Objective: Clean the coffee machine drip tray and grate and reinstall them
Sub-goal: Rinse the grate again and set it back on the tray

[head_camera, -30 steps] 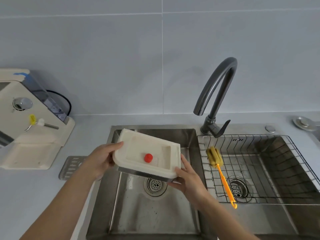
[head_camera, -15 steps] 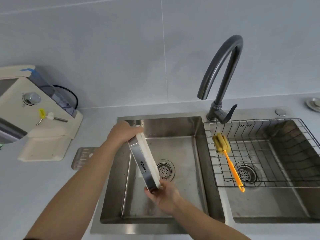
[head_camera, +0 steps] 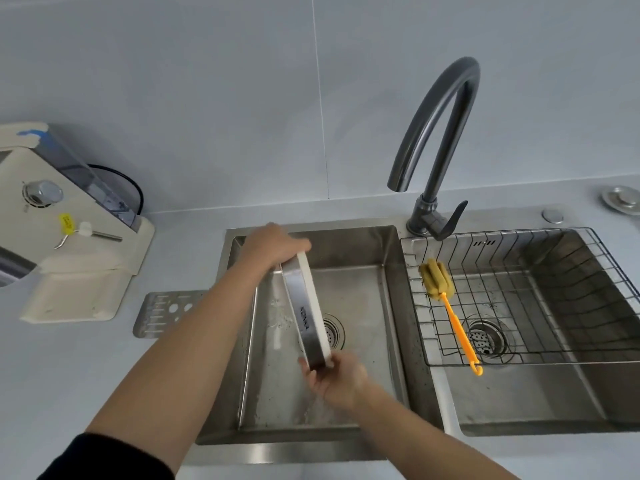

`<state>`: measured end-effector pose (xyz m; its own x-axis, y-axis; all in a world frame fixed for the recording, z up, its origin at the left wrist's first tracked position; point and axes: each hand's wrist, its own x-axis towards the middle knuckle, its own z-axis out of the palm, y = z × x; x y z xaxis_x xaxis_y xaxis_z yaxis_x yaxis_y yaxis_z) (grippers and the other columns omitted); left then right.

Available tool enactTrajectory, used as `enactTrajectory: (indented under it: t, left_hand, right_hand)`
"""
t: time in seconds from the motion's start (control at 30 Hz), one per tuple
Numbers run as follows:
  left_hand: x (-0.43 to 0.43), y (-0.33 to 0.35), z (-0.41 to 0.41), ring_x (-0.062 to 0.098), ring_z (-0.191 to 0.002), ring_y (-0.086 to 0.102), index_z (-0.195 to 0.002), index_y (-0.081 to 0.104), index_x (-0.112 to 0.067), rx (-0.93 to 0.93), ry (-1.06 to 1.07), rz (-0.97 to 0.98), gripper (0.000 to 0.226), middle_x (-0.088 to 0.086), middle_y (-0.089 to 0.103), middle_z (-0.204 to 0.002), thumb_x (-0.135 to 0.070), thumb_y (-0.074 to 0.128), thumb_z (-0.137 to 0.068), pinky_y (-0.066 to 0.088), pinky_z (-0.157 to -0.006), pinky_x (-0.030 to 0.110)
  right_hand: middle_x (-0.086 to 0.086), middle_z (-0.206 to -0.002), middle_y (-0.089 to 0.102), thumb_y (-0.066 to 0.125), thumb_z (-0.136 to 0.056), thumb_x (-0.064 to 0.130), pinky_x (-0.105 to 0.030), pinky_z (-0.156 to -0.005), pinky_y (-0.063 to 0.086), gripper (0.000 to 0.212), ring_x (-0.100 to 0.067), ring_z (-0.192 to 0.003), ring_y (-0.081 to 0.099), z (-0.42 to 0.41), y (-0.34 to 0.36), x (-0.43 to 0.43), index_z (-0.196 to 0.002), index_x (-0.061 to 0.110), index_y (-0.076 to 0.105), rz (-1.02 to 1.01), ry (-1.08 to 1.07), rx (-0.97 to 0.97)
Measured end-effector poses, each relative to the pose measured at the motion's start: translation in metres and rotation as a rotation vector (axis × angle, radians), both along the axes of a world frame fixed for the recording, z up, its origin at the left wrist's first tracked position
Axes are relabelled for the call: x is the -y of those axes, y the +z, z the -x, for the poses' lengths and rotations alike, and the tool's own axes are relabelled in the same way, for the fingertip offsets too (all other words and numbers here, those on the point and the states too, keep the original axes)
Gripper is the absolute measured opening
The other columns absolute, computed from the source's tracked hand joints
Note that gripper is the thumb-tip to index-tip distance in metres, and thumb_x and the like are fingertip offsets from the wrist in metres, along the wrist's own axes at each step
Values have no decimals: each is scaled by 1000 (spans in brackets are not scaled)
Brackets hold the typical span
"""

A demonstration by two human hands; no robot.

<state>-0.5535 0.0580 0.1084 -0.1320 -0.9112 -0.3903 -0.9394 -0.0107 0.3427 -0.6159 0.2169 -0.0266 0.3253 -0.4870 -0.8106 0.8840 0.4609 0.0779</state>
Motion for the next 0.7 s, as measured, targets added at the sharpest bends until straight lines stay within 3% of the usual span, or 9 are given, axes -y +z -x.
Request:
enactTrajectory:
  t: [0.13, 0.23, 0.3, 0.4, 0.53, 0.7]
  left_hand:
    - [-2, 5, 4, 15, -52, 44, -50, 40, -13, -42, 30, 75, 41, 0, 45, -54, -38, 61, -74, 30, -50, 21]
    - [-16, -29, -19, 19, -57, 52, -50, 43, -14, 42, 39, -97, 39, 2, 51, -58, -41, 58, -75, 38, -55, 23]
    - [-24, -44, -36, 16, -47, 47, -47, 42, -14, 69, 56, -196, 42, 1, 47, -49, -39, 56, -78, 34, -50, 22]
    - [-25, -42, -39, 14, -39, 40, -44, 42, -14, -26, 105, -193, 45, 0, 43, -41, -37, 57, -80, 29, -46, 22]
    - [-17, -28, -23, 15, -40, 43, -42, 42, -12, -166, 144, -87, 48, -3, 41, -28, -38, 54, -80, 32, -49, 23]
    - [-31, -54, -42, 16, -44, 45, -52, 46, -13, -87, 181, -300, 34, 2, 49, -48, -32, 56, -79, 34, -49, 22]
  right_hand:
    - [-21, -60, 58, 27, -95, 14, -18, -31, 44, 36, -25, -34, 55, 0, -2, 1, -87, -10, 53, 12, 70, -37]
    - [-18, -67, 51, 21, -93, 10, -17, -29, 42, 34, -25, -32, 54, -19, -19, -20, -82, -5, 49, -32, 231, -4]
    - [-16, -72, 45, 23, -86, 4, -16, -28, 40, 26, -26, -31, 54, -23, -28, -32, -80, -2, 47, -63, 292, -22]
    - [-17, -68, 46, 32, -74, 0, -15, -30, 40, 17, -25, -30, 53, -9, -28, -26, -79, -3, 47, -81, 268, -117]
    - [-14, -51, 53, 30, -86, 4, -19, -36, 42, 24, -23, -33, 49, 15, -32, -5, -76, -3, 50, -77, 126, -271]
    - [-17, -65, 46, 31, -70, -4, -16, -29, 40, 19, -23, -32, 50, 1, -24, -34, -74, -5, 49, -91, 271, -179]
